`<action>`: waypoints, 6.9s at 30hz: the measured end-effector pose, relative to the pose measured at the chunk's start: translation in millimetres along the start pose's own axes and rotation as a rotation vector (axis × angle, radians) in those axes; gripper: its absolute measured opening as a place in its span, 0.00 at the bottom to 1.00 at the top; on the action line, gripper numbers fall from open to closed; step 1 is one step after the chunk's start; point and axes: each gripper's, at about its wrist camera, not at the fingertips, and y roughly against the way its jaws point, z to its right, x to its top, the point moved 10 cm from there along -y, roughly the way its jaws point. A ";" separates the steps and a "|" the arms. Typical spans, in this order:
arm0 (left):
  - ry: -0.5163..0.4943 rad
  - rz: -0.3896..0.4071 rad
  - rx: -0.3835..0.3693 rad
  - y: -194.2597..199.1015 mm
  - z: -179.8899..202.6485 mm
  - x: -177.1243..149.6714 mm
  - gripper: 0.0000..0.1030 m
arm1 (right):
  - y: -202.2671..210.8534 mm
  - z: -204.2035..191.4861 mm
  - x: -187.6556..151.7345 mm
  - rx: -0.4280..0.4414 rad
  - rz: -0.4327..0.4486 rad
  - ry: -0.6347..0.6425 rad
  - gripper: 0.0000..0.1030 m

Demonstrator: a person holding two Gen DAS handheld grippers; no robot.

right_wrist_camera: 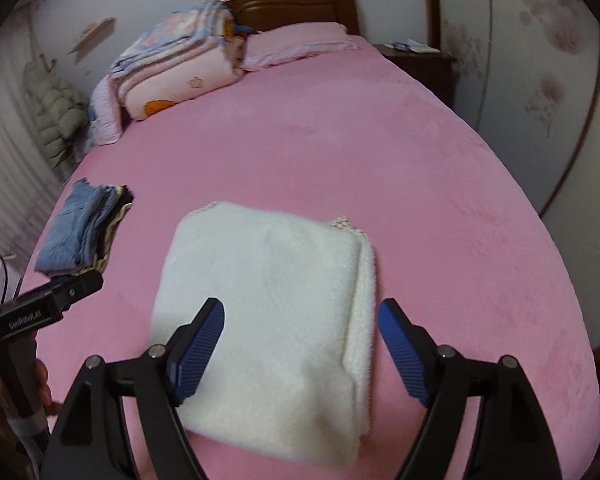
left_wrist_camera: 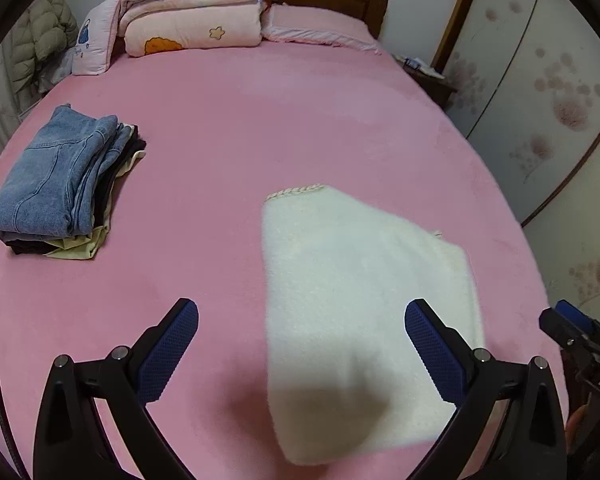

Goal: Fold large clothes

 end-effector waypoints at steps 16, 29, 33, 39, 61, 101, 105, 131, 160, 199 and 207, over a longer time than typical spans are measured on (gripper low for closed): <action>0.120 -0.201 -0.123 -63.2 -25.7 -98.3 0.97 | -51.2 12.2 -81.7 0.161 -0.216 -0.017 1.00; 0.153 -0.306 -0.342 -138.2 -5.2 -97.8 0.99 | -150.5 46.8 -104.8 0.475 -0.393 -0.316 0.95; 0.179 -0.329 -0.401 -152.6 -5.6 -96.5 1.00 | -164.8 38.9 -104.8 0.570 -0.421 -0.322 0.95; 0.233 -0.373 -0.504 -169.3 -5.8 -95.4 1.00 | -174.3 20.2 -101.4 0.608 -0.446 -0.204 0.95; 0.174 -0.330 -0.261 -45.0 3.1 -106.5 0.66 | -91.0 3.3 -85.3 0.472 -0.399 -0.111 0.45; 0.118 0.000 -0.184 24.8 -584.1 126.8 0.69 | -235.5 -538.7 106.2 0.584 -0.146 0.073 0.47; 0.183 -0.022 -0.207 -30.9 -606.0 118.6 0.79 | -316.2 -540.1 83.6 0.475 -0.280 0.043 0.58; 0.013 0.115 0.249 52.3 -569.4 81.3 0.25 | -255.7 -510.8 33.9 0.199 -0.128 0.219 0.00; 0.100 0.183 0.179 347.3 -247.2 -61.3 0.95 | 161.6 -320.5 -7.3 0.336 0.012 0.269 0.03; -0.031 0.061 0.208 330.7 -107.4 -187.0 0.95 | 205.7 -188.2 -123.9 0.096 -0.029 0.147 0.15; -0.048 0.060 0.196 324.8 -99.8 -181.9 0.95 | 203.7 -185.5 -116.0 0.091 -0.011 0.173 0.49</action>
